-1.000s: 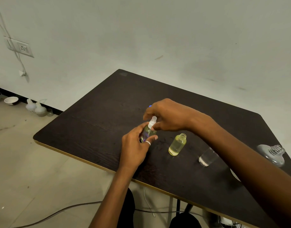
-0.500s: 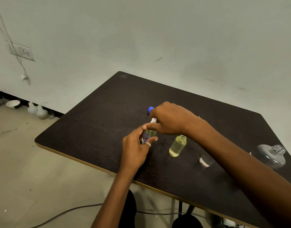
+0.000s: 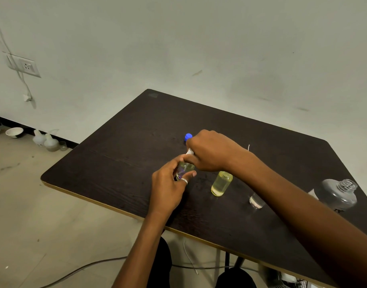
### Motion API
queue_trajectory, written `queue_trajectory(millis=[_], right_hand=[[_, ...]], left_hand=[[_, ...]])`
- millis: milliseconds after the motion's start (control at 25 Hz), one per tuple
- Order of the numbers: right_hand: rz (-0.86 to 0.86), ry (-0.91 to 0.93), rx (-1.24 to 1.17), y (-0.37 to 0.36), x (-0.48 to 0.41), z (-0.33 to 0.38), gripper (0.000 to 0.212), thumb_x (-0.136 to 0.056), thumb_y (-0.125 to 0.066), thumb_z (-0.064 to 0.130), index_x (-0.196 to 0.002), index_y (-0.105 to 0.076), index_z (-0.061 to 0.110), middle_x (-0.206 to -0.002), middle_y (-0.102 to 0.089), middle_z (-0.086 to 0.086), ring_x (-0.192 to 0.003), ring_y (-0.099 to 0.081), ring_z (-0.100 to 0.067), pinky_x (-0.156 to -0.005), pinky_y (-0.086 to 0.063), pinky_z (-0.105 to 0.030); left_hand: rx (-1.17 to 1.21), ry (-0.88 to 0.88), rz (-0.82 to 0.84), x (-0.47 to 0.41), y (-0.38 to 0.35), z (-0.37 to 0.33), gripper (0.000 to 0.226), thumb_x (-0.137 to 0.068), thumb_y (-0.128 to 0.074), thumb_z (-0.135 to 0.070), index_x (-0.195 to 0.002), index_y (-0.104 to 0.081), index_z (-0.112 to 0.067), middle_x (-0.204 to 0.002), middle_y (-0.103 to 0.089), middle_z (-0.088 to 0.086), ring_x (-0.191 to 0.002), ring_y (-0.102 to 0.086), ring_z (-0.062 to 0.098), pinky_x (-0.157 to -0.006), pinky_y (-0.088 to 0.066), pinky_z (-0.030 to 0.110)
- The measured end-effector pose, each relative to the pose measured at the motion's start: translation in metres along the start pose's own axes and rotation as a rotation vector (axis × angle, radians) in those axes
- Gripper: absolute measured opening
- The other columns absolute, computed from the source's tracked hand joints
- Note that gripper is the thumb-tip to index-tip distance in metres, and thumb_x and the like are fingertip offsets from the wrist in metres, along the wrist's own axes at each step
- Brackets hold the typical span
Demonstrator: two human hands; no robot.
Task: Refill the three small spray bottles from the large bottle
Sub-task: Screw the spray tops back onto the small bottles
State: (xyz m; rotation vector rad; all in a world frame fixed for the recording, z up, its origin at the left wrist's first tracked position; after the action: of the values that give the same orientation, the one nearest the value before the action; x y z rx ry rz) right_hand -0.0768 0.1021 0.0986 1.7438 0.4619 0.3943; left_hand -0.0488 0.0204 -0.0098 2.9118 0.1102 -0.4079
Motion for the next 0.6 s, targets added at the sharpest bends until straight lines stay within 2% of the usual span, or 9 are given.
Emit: queue_trajectory(millis=[80,160,200,280,360,480,600], right_hand=[[-0.021,-0.035,0.056,0.0001,0.0017,-0.0003,0.042,-0.095,-0.047,0.052,-0.083,-0.058,0.013,-0.061,-0.039,0.003,-0.051,-0.041,-0.01,-0.045,-0.025,-0.024],[-0.017,-0.026,0.032,-0.0008,0.0018,-0.0006,0.041,-0.094,-0.049,0.052,-0.087,-0.061,0.013,-0.065,-0.045,0.003,-0.057,-0.049,-0.013,-0.046,-0.029,-0.024],[-0.003,0.003,-0.007,-0.0013,0.0017,0.0,0.036,-0.092,-0.054,0.049,-0.094,-0.063,0.014,-0.072,-0.052,0.002,-0.066,-0.056,-0.016,-0.051,-0.037,-0.025],[0.027,0.08,-0.103,-0.0008,0.0016,0.0024,0.028,-0.088,-0.065,0.036,-0.11,-0.065,0.019,-0.096,-0.065,0.0,-0.091,-0.063,-0.019,-0.07,-0.05,-0.03],[0.063,0.139,-0.144,-0.0013,-0.0008,0.0042,0.029,-0.086,-0.069,0.023,-0.114,-0.066,0.022,-0.108,-0.067,0.001,-0.1,-0.061,-0.018,-0.082,-0.05,-0.031],[0.073,0.149,-0.126,-0.0037,-0.0055,0.0056,0.024,-0.085,-0.068,0.019,-0.109,-0.069,0.021,-0.104,-0.069,0.0,-0.097,-0.063,-0.019,-0.084,-0.053,-0.037],[0.077,0.119,-0.138,-0.0055,-0.0057,0.0043,0.021,-0.086,-0.066,0.019,-0.107,-0.068,0.018,-0.098,-0.067,-0.001,-0.089,-0.062,-0.018,-0.081,-0.054,-0.036]], left_hand=[[-0.024,0.003,-0.003,0.0002,0.0003,0.0005,0.04,-0.08,-0.08,-0.023,-0.118,-0.068,-0.027,-0.095,-0.068,-0.018,-0.092,-0.064,-0.008,-0.075,-0.049,0.006],[-0.027,-0.009,-0.007,0.001,0.0006,-0.0012,0.039,-0.08,-0.08,-0.023,-0.116,-0.067,-0.03,-0.093,-0.068,-0.019,-0.09,-0.064,-0.008,-0.075,-0.049,0.007],[-0.016,-0.014,-0.006,0.0012,0.0005,-0.0024,0.041,-0.08,-0.08,-0.022,-0.117,-0.065,-0.034,-0.094,-0.067,-0.022,-0.091,-0.063,-0.01,-0.076,-0.048,0.006],[0.004,-0.012,-0.003,0.0012,0.0003,-0.0028,0.047,-0.081,-0.08,-0.022,-0.124,-0.063,-0.032,-0.099,-0.066,-0.024,-0.094,-0.061,-0.015,-0.078,-0.047,0.004],[-0.002,-0.012,-0.001,0.0011,0.0001,-0.002,0.048,-0.081,-0.08,-0.023,-0.126,-0.064,-0.025,-0.102,-0.069,-0.019,-0.094,-0.062,-0.014,-0.077,-0.047,0.004],[-0.002,-0.005,0.001,0.0025,-0.0008,-0.0018,0.048,-0.08,-0.081,-0.022,-0.126,-0.065,-0.024,-0.096,-0.067,-0.023,-0.091,-0.061,-0.017,-0.075,-0.046,0.002],[-0.011,-0.003,-0.009,0.0012,0.0003,-0.0024,0.053,-0.08,-0.081,-0.023,-0.129,-0.062,-0.025,-0.098,-0.066,-0.023,-0.091,-0.062,-0.015,-0.076,-0.047,0.003]])
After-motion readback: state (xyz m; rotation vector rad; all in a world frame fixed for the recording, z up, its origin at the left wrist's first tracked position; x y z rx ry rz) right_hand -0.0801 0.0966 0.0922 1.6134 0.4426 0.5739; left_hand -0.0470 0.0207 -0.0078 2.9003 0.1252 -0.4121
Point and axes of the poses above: each hand's wrist, its own x-axis away from the middle knuckle, its own y-axis out of the back of the hand, z = x × y, the point moved 8 cm from there along -x, towards the middle knuckle
